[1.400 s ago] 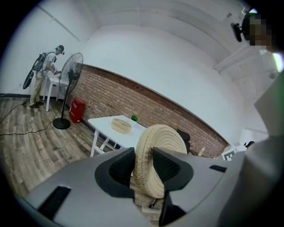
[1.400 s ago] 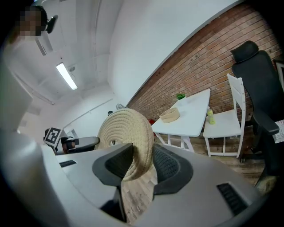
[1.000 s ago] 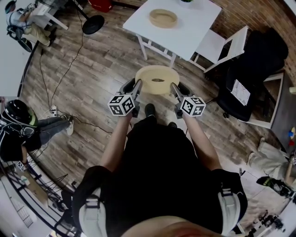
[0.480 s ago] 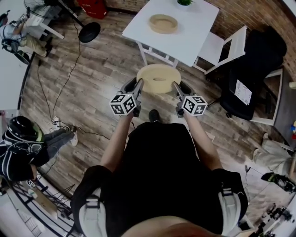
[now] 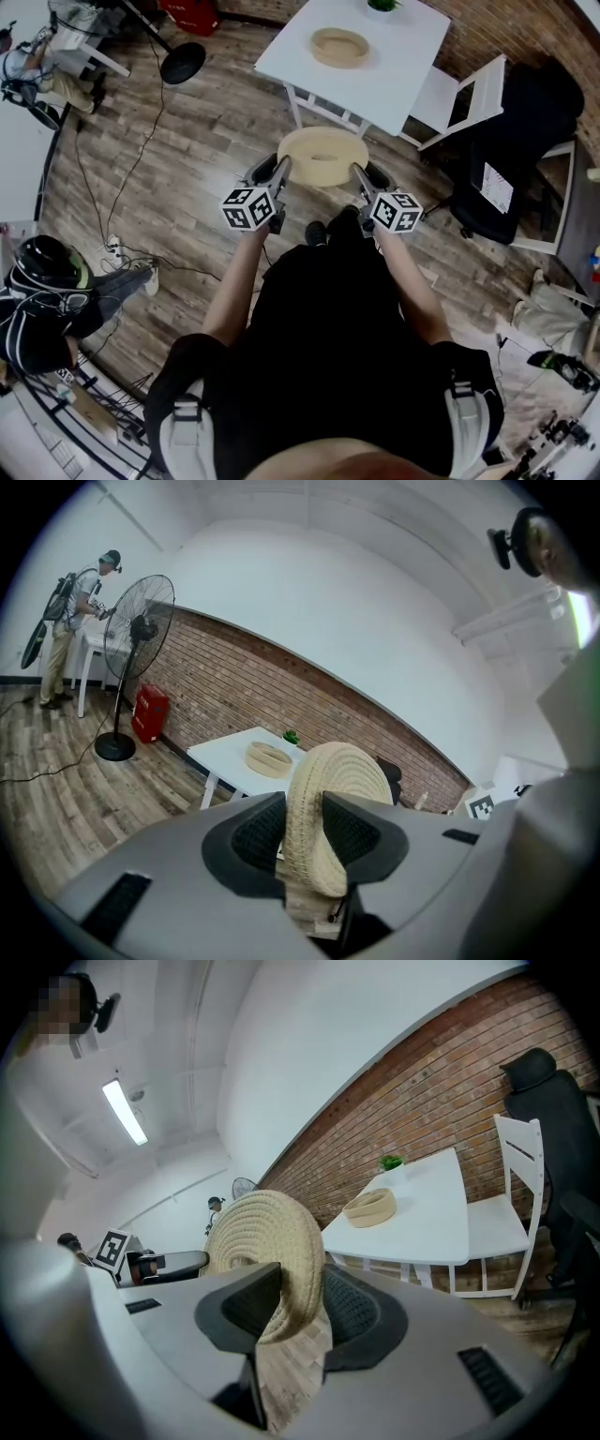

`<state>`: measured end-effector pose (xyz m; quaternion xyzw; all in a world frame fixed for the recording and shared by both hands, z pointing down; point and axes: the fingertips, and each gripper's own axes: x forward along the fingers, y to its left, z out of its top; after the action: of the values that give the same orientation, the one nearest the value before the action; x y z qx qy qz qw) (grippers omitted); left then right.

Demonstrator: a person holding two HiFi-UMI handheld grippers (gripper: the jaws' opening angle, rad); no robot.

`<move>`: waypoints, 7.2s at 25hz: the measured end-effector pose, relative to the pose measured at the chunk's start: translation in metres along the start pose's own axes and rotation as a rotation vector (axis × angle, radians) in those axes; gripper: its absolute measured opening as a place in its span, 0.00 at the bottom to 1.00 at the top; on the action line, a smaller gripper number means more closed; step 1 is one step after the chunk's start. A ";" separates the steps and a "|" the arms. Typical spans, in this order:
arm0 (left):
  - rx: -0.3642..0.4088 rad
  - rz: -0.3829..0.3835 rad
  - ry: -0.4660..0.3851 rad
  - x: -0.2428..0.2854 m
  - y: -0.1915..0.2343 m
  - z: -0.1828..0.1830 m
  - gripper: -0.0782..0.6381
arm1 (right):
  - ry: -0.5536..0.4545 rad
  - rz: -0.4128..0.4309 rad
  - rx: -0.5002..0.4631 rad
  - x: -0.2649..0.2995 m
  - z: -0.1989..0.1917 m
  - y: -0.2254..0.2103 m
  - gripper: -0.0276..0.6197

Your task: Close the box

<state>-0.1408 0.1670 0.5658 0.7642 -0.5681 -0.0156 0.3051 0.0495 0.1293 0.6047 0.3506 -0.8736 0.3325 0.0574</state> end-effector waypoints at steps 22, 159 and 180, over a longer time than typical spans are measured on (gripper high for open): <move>-0.003 0.011 -0.004 0.041 0.021 0.021 0.29 | -0.011 -0.012 0.028 0.039 0.025 -0.024 0.26; 0.082 -0.162 0.512 0.526 0.223 0.130 0.31 | 0.131 -0.430 0.153 0.372 0.208 -0.305 0.29; 0.142 -0.180 0.512 0.526 0.223 0.135 0.34 | 0.164 -0.433 0.114 0.370 0.209 -0.307 0.32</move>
<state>-0.1958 -0.3932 0.7334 0.8101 -0.4020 0.1906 0.3819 0.0001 -0.3766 0.7329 0.5045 -0.7503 0.3884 0.1782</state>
